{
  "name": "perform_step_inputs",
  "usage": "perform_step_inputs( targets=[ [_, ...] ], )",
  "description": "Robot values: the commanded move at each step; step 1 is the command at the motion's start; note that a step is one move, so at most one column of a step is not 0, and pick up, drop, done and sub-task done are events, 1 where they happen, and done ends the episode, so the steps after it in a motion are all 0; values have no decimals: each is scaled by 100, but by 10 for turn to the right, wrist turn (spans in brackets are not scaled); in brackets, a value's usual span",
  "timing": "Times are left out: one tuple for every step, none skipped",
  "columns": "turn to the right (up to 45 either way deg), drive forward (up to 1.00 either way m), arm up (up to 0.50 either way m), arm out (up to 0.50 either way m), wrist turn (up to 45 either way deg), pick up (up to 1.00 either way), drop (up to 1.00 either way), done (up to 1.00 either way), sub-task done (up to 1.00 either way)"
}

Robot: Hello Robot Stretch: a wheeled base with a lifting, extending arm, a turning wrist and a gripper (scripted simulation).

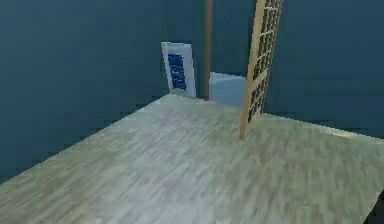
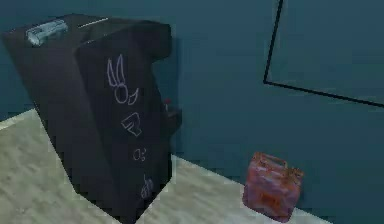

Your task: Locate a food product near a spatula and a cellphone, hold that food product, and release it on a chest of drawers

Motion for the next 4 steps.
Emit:
perform_step_inputs(
  targets=[
    [0, 100, 0, 0, 0, 0, 0, 0, 0],
    [0, 100, 0, 0, 0, 0, 0, 0, 0],
    [-30, 0, 0, 0, 0, 0, 0, 0, 0],
    [0, 60, 0, 0, 0, 0, 0, 0, 0]
  ],
)
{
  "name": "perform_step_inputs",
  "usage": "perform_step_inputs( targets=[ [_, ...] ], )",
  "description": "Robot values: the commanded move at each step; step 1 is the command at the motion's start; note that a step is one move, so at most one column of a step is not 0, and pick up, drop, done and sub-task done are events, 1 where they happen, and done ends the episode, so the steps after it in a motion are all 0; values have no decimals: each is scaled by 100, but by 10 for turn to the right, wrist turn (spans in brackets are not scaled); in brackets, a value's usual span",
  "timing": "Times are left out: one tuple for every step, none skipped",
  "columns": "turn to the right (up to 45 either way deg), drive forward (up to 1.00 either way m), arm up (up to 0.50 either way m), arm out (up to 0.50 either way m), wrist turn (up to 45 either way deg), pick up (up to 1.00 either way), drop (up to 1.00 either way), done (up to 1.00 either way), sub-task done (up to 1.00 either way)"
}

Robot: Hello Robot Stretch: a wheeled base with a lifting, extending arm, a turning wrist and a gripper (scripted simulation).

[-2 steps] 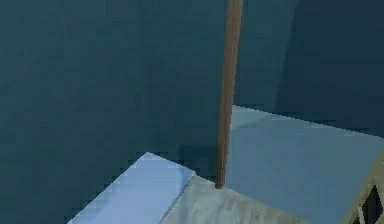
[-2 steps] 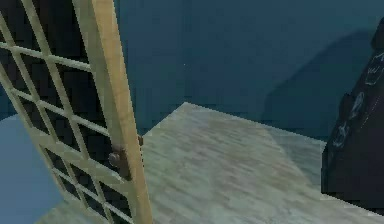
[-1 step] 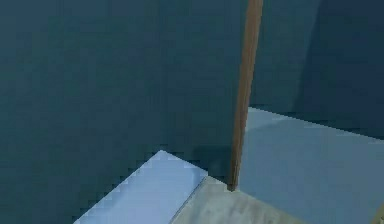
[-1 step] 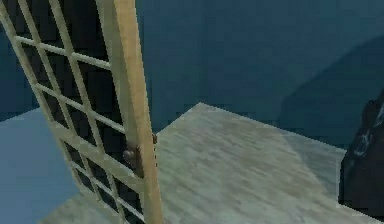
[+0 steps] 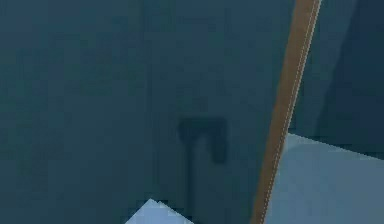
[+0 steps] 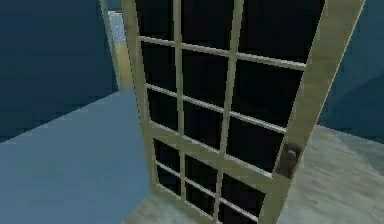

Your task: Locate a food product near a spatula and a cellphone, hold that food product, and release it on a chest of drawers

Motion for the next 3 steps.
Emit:
perform_step_inputs(
  targets=[
    [450, 0, 0, 0, 0, 0, 0, 0, 0],
    [120, 0, 0, 0, 0, 0, 0, 0, 0],
    [0, 100, 0, 0, 0, 0, 0, 0, 0]
  ],
)
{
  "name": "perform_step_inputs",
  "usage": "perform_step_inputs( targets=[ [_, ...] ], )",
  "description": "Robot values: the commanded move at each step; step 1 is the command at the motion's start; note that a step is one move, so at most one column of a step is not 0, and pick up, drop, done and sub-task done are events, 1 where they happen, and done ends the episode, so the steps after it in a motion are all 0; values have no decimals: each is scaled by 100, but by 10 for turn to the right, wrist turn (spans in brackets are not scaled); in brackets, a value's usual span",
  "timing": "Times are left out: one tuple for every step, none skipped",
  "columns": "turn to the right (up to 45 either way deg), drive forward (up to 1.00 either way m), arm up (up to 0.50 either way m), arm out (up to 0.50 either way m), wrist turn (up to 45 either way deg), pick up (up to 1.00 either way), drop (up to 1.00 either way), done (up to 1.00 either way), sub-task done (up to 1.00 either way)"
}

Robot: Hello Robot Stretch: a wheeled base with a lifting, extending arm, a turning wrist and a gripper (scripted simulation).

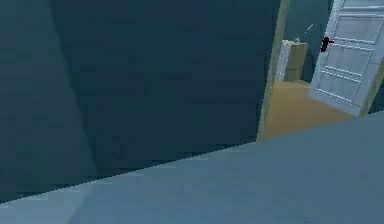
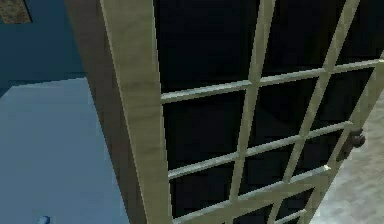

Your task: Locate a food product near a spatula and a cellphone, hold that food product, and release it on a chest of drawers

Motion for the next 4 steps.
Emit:
perform_step_inputs(
  targets=[
    [120, 0, 0, 0, 0, 0, 0, 0, 0],
    [0, 15, 0, 0, 0, 0, 0, 0, 0],
    [0, 100, 0, 0, 0, 0, 0, 0, 0],
    [90, 0, 0, 0, 0, 0, 0, 0, 0]
  ],
)
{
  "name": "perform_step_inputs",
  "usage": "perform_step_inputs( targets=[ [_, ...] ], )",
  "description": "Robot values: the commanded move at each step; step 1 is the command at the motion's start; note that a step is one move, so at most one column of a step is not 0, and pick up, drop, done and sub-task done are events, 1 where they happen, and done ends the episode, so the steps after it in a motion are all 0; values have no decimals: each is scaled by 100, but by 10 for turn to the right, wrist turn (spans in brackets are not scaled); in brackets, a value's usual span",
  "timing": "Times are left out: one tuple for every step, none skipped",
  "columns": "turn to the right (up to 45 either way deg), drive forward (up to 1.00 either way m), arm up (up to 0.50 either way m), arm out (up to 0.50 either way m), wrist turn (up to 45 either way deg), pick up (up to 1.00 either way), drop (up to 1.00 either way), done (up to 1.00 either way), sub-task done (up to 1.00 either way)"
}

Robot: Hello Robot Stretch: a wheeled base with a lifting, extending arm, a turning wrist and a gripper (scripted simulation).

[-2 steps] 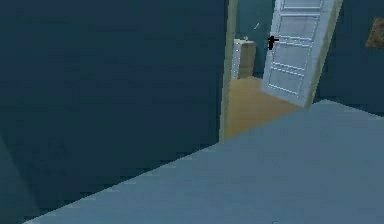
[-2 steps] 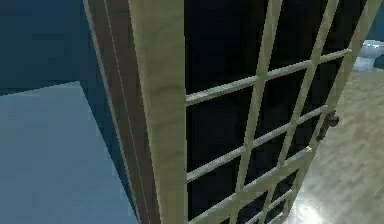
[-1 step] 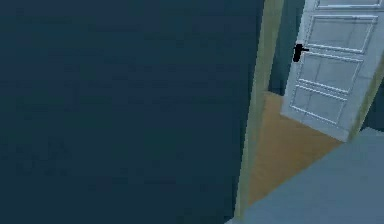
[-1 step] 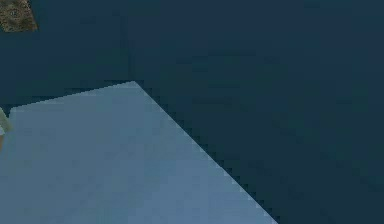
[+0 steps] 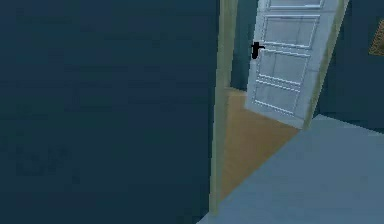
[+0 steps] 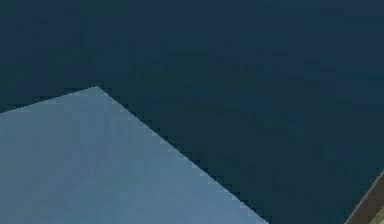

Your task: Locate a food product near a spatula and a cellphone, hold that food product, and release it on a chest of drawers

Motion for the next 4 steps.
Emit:
perform_step_inputs(
  targets=[
    [0, 5, 0, 0, 0, 0, 0, 0, 0],
    [270, 0, 0, 0, 0, 0, 0, 0, 0],
    [0, 95, 0, 0, 0, 0, 0, 0, 0],
    [30, 0, 0, 0, 0, 0, 0, 0, 0]
  ],
)
